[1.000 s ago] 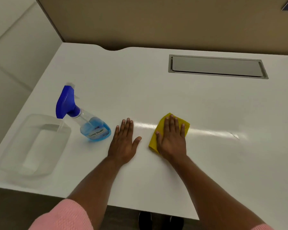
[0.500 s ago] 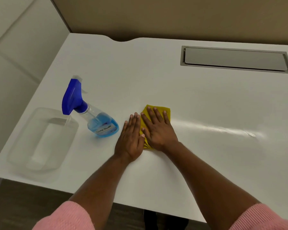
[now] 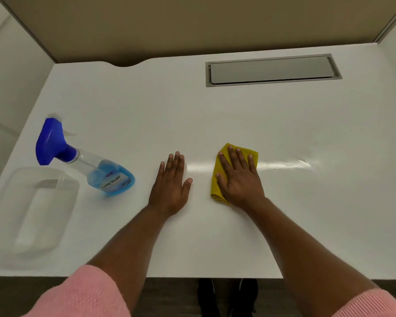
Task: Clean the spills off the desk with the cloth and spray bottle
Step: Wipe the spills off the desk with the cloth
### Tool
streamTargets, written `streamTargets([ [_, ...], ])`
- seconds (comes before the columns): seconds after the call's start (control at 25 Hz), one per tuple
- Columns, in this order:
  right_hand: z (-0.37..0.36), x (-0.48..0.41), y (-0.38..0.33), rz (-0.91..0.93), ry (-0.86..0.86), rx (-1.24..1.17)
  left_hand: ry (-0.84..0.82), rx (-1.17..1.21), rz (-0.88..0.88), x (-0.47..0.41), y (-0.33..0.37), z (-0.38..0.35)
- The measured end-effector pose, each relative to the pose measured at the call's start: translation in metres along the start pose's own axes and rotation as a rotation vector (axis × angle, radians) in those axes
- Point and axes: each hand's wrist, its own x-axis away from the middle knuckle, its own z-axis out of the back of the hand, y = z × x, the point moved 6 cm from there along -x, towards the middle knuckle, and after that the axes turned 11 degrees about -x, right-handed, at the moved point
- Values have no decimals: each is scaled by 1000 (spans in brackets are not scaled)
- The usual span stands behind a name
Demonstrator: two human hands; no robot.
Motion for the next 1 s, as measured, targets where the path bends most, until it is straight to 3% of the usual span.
streamTargets([
  [0.24,51,46,111,-258,123,15,-12,14,-213,-49,112,-7],
  [0.36,71,62,156,-363,157,12,-27,10,-230,-55,132,-16],
  [0.56,73,43,168,-397,184,19,-21,-26,-218,-56,133,-20],
  [0.72,69,3,145,-336,161,-6,-4,-26,-210,-56,132,-19],
  [0.88,39,-14,77,-60,74,-4,26,0,-212,-56,131,-15],
  [1.0,31,-5,70,11,41,12,41,18,-203,-54,130,-9],
])
